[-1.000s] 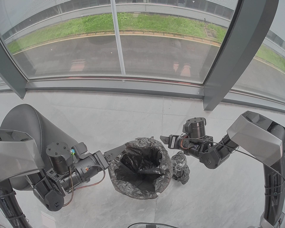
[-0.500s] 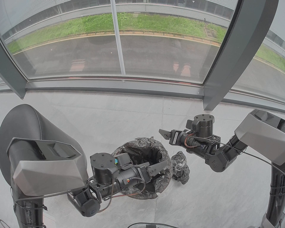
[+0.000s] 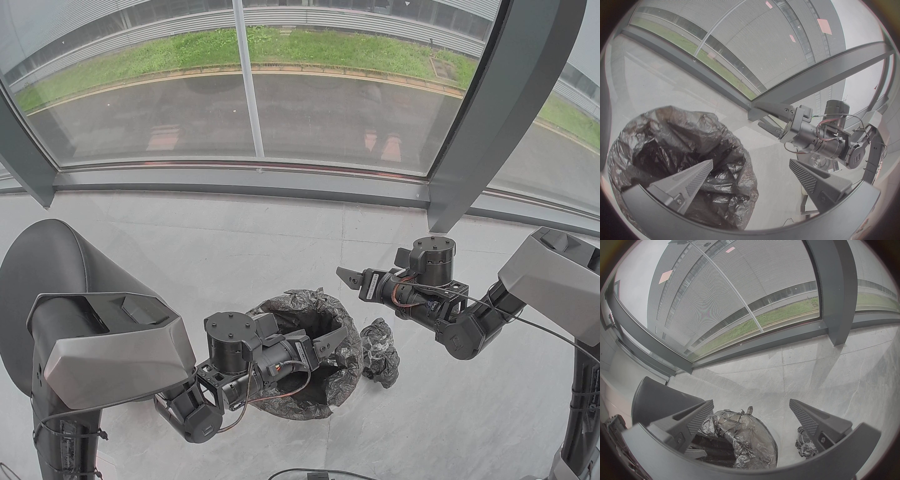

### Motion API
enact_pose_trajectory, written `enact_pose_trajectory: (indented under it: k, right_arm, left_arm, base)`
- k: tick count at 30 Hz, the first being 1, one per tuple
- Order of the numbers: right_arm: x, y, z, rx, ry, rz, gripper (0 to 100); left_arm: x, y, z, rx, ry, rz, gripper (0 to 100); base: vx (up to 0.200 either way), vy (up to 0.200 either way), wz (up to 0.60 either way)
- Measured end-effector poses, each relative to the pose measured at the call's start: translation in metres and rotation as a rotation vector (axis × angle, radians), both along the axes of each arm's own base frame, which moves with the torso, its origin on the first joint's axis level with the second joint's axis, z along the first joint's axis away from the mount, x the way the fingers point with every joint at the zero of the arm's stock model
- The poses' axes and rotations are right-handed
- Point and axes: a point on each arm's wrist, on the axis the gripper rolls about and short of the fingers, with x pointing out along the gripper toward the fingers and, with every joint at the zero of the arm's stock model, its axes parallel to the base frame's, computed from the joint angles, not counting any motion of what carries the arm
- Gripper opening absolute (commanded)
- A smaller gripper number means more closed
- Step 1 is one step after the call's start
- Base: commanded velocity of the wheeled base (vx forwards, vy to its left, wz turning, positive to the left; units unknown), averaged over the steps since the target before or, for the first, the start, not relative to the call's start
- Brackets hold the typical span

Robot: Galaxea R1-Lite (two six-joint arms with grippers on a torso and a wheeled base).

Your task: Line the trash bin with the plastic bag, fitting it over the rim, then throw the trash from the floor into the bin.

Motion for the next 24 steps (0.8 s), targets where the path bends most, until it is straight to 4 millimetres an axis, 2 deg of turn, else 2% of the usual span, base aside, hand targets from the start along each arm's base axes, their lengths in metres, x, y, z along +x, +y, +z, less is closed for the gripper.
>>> enact_pose_trajectory:
  k: [8,14,24]
  right_arm:
    - [0.001,0.0,0.001,0.008,-0.015,-0.001,100]
    - [0.001,0.0,-0.001,0.008,-0.016,-0.001,100]
    - [0.001,0.0,-0.003,0.004,-0.012,-0.001,100]
  left_arm:
    - [0.015,0.011,0.007,0.02,-0.061,0.044,100]
    - [0.028,0.02,-0.002,0.055,-0.074,0.079,100]
    - [0.043,0.019,-0.028,0.168,-0.126,0.171,100]
  base:
    - [0.0,0.0,0.0]
    - [0.0,0.0,0.0]
    - [0.0,0.0,0.0]
